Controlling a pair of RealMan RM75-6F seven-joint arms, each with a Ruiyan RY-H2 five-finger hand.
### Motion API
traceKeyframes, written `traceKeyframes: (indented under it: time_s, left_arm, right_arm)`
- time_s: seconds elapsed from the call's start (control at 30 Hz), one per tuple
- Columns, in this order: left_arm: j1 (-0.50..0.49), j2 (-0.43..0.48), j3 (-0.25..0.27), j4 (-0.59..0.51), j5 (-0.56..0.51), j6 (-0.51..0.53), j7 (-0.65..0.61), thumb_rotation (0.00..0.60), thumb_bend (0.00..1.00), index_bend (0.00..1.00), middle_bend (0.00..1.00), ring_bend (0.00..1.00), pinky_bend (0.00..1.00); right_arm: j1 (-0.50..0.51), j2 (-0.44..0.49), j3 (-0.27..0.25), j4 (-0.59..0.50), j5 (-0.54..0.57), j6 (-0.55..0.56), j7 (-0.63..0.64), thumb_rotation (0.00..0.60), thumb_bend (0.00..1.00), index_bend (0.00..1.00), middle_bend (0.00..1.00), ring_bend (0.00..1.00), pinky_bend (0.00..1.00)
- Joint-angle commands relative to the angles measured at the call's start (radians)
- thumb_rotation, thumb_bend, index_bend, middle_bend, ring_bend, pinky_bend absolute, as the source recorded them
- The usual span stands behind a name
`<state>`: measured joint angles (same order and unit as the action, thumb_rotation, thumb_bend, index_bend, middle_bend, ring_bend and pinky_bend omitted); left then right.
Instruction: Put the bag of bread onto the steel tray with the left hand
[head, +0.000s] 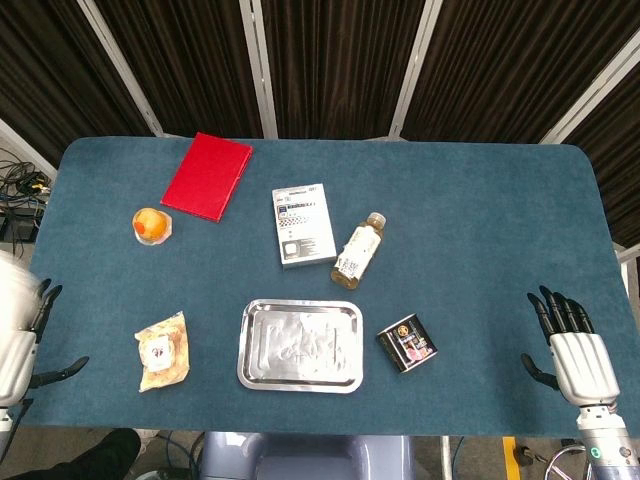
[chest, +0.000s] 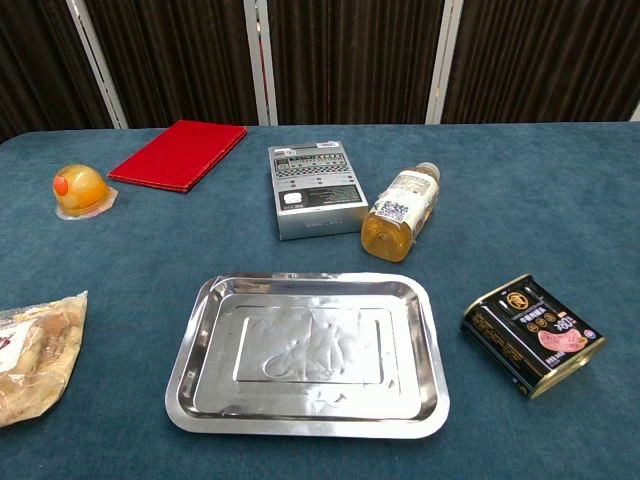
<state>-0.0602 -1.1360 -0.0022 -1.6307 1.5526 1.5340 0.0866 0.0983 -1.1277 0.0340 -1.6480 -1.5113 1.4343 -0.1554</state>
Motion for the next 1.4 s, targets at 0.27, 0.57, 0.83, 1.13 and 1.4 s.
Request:
traceKeyframes:
  time_s: [0.27, 0.57, 0.83, 1.13, 1.4]
  left_arm:
    - [-0.042, 0.023, 0.048, -0.027, -0.030, -0.164, 0.094, 0.600, 0.08, 0.00, 0.00, 0.00, 0.00]
    - [-0.147, -0.045, 0.036, -0.056, -0.122, -0.368, 0.284, 0.600, 0.08, 0.00, 0.00, 0.00, 0.00]
    - [-0.214, -0.184, 0.014, -0.014, -0.211, -0.459, 0.427, 0.600, 0.09, 0.04, 0.00, 0.01, 0.06]
    - [-0.202, -0.290, 0.001, 0.027, -0.191, -0.355, 0.473, 0.600, 0.34, 0.65, 0.67, 0.64, 0.69]
    - [-0.209, -0.215, -0.049, -0.099, -0.039, -0.207, 0.354, 0.600, 0.33, 0.63, 0.66, 0.64, 0.69]
  right_arm:
    - [0.000, -0.001, 0.000, -0.003, -0.003, 0.002, -0.005, 0.600, 0.30, 0.00, 0.00, 0.00, 0.09]
    - [0.002, -0.002, 0.003, -0.005, 0.004, -0.001, -0.006, 0.600, 0.30, 0.00, 0.00, 0.00, 0.09]
    - [0.003, 0.001, 0.003, -0.002, 0.001, -0.003, 0.009, 0.600, 0.30, 0.00, 0.00, 0.00, 0.09]
    - [0.000, 0.006, 0.005, -0.003, 0.000, 0.004, 0.024, 0.600, 0.30, 0.00, 0.00, 0.00, 0.09]
    - [0.001, 0.002, 0.002, -0.005, -0.004, 0.003, 0.012, 0.600, 0.30, 0.00, 0.00, 0.00, 0.09]
